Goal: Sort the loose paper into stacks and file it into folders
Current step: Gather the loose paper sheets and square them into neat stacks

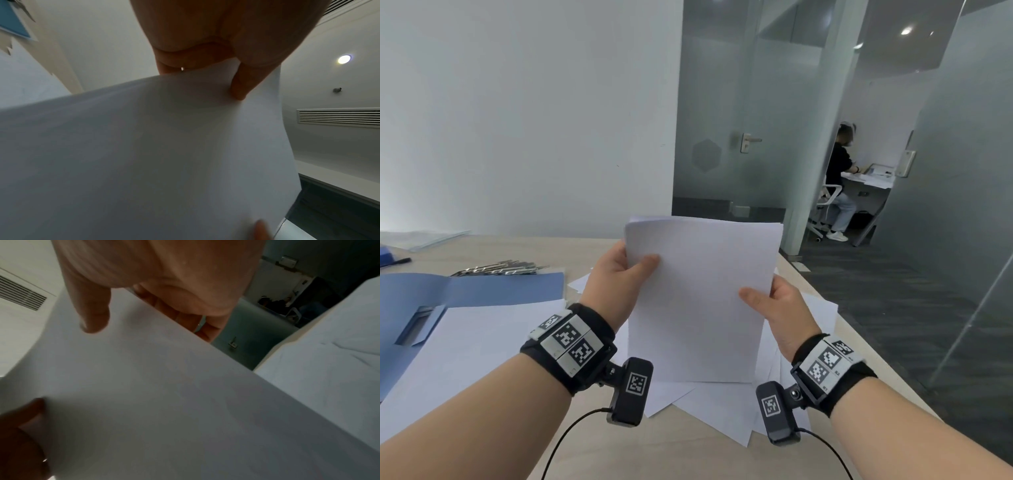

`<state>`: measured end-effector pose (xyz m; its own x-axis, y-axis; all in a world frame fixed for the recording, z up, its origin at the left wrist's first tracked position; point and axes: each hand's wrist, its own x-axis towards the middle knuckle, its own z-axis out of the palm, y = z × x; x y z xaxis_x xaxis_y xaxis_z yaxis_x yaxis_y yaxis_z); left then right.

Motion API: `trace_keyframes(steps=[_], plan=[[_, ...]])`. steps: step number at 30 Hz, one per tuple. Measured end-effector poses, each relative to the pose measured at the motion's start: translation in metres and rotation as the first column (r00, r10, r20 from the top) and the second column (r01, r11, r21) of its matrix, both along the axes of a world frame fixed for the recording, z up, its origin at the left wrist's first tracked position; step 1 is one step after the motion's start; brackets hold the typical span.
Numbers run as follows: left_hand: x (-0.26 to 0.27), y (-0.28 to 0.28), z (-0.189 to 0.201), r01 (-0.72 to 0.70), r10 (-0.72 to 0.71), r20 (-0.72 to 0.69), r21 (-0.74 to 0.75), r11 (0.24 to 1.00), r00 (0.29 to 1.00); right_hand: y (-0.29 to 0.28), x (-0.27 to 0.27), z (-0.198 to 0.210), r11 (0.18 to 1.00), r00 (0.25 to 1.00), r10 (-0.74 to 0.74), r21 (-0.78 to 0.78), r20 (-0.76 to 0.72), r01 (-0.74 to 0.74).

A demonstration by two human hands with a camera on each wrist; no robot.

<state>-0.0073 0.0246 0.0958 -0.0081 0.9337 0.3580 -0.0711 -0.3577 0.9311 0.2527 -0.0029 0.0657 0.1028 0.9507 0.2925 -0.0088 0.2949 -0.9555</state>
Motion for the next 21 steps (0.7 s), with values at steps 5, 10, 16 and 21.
trace_keyframes(steps=[5,10,16,21], plan=[[-0.003,-0.003,-0.019,0.037,-0.037,0.005,-0.035,0.999,0.999,0.002,0.0,-0.022,0.996,0.997,0.0,-0.086,-0.078,-0.007],[-0.005,-0.007,-0.065,0.039,-0.052,-0.056,-0.209,0.977,0.997,0.0,-0.007,-0.039,0.988,0.996,0.045,-0.142,-0.081,-0.057],[0.002,-0.008,-0.077,0.017,-0.029,-0.039,-0.274,0.962,0.999,0.003,-0.014,-0.044,0.988,0.997,0.002,-0.154,-0.08,-0.015],[-0.004,-0.004,-0.058,0.069,-0.069,0.004,-0.171,0.983,0.998,0.006,-0.014,-0.022,0.997,0.994,0.027,-0.068,-0.109,-0.034]])
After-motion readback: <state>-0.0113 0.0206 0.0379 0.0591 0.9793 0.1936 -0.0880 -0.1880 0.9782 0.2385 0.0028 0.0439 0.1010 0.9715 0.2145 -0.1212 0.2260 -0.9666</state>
